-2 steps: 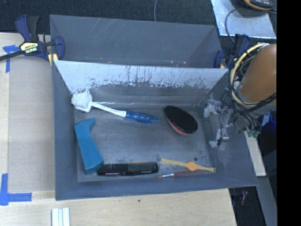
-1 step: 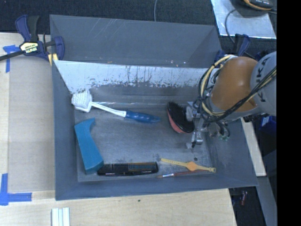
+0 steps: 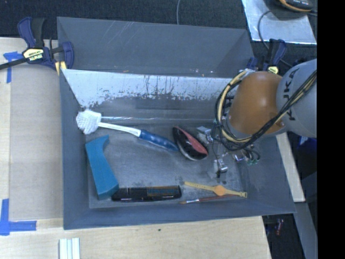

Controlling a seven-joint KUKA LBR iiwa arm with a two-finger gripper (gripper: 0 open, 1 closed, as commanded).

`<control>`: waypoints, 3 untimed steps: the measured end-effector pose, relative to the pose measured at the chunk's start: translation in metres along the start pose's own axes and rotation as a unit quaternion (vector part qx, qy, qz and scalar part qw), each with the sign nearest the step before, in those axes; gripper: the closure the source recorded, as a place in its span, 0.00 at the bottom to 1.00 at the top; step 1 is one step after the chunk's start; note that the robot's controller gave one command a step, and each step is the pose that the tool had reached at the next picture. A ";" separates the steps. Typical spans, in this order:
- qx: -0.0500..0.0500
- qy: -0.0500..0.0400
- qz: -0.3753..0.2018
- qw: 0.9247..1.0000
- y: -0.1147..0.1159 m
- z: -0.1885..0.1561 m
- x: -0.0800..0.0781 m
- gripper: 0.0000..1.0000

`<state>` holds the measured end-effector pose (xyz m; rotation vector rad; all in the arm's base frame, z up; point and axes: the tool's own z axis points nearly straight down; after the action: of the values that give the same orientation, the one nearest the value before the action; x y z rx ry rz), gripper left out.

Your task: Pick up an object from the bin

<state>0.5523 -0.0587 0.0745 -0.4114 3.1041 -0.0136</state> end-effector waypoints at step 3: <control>0.000 -0.005 0.019 1.000 0.039 -0.010 -0.027 0.00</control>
Offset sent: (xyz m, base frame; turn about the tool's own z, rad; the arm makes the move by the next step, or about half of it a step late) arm 0.0043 0.0592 0.0112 -0.0500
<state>0.5684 -0.0139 0.0848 -0.3525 3.1016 -0.0120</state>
